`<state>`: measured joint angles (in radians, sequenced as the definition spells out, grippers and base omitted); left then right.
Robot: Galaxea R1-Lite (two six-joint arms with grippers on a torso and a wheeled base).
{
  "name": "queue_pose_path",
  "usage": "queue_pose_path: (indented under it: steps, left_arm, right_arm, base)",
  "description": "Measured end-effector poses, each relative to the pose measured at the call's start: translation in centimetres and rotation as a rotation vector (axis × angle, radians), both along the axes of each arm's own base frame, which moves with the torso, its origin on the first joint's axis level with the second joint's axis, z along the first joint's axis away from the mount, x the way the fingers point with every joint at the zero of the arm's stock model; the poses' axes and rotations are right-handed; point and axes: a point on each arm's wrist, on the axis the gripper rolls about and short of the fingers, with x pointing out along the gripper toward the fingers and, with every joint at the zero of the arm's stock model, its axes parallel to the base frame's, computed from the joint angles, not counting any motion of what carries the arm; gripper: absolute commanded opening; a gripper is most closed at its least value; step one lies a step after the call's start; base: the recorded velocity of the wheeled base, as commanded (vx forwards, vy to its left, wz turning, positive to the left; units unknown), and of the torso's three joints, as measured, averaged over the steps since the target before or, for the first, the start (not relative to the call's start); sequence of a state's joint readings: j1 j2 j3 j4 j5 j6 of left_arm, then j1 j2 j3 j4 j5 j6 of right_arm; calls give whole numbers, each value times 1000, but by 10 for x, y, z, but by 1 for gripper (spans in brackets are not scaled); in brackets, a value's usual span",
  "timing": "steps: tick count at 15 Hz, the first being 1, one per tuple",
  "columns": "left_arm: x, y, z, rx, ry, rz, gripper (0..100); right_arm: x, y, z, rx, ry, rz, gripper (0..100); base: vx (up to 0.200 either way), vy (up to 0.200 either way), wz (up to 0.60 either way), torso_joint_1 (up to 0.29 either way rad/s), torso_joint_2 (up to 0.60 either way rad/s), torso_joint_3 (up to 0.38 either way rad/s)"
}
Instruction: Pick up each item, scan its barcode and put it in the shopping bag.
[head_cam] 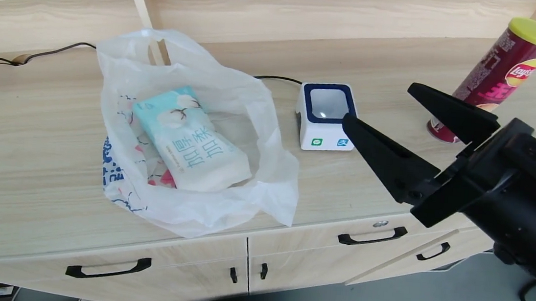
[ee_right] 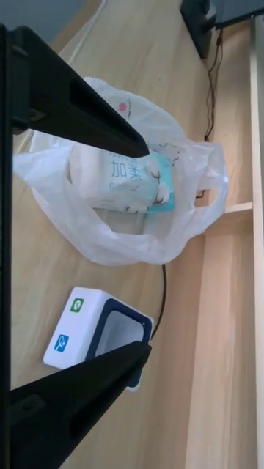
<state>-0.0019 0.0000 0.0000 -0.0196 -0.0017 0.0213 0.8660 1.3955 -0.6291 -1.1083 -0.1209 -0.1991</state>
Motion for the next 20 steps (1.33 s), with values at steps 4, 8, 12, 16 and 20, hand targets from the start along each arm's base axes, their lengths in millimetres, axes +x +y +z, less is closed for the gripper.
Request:
queue_pose_path:
  steps: [4,8,12,16,20]
  left_arm:
    - [0,0,0,0,1,1,100]
    - [0,0,0,-1,0,1,100]
    - [0,0,0,0,0,0,100]
    - [0,0,0,-1,1,1,100]
    - [0,0,0,0,2,0,100]
  right_arm:
    - [-7,-11,-2,9,11,-2,100]
    - [-4,-19,-3,52,43,-21,100]
    - [-1,-27,-8,70,79,-43,100]
    - [-1,-30,-15,53,96,-51,100]
    - [-7,-35,-31,16,119,-56,100]
  base:
    - [0,0,150,-3,-1,1]
    - [0,0,0,0,0,0]
    - [-150,0,0,9,5,-1]
    - [0,-50,0,5,4,1]
    - [0,-200,0,5,5,-2]
